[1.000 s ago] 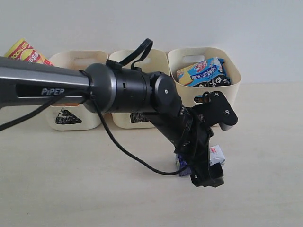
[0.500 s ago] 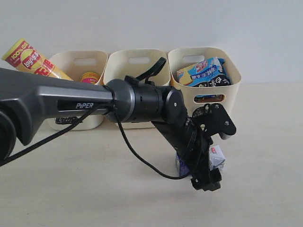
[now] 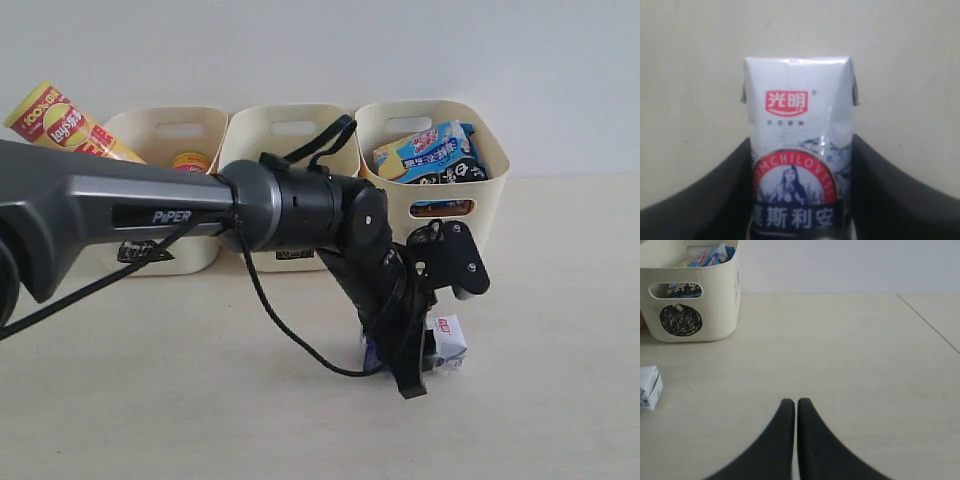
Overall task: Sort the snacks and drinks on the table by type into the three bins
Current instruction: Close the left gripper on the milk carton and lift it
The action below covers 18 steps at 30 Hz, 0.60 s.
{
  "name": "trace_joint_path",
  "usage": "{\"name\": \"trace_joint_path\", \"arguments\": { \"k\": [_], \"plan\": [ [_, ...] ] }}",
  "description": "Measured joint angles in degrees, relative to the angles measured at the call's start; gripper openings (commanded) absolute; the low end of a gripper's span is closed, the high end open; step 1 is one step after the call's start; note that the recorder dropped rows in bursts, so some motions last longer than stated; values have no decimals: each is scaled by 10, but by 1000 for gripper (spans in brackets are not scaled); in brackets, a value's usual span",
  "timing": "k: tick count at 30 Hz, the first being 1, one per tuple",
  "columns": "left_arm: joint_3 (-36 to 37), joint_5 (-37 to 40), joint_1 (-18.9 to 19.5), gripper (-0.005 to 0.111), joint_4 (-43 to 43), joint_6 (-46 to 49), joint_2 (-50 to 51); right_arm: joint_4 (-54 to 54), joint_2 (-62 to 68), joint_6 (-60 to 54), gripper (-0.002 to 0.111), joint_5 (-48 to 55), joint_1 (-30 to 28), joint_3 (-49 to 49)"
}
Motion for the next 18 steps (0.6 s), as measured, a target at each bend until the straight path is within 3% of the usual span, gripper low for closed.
{"name": "trace_joint_path", "arguments": {
  "k": [8,18],
  "plan": [
    [0,33,3,4,3,-14,-152,0,0,0,0,0,0,0],
    [0,39,79,4,3,-31,-200,0,0,0,0,0,0,0]
  ]
}}
